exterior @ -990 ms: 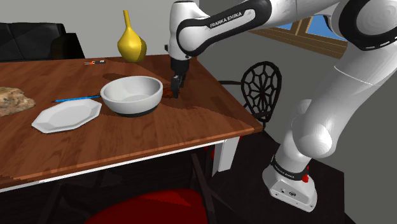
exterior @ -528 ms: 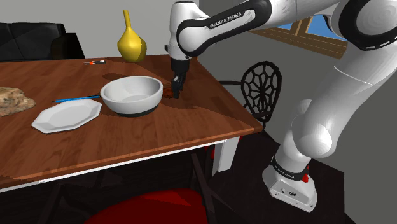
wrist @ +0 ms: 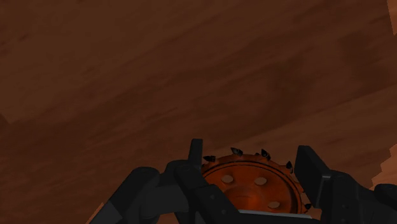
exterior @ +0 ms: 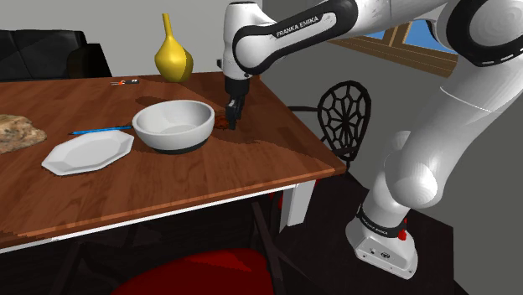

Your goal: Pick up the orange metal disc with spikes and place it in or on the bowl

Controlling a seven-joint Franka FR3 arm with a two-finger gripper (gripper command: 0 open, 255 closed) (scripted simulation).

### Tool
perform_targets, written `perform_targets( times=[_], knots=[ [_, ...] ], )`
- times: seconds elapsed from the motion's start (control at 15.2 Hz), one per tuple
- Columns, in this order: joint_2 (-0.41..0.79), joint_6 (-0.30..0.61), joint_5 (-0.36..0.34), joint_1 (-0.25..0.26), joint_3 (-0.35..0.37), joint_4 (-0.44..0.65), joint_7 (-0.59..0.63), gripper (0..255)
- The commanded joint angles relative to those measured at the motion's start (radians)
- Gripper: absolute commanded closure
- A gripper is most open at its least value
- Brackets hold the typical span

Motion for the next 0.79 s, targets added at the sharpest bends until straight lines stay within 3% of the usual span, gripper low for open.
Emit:
perform_targets(
  times=[0.0,0.73],
  knots=[
    [-0.003,-0.013,0.0,0.0,0.0,0.01,0.0,255],
    [-0.024,-0.161,0.0,0.0,0.001,0.137,-0.001,255]
  ],
)
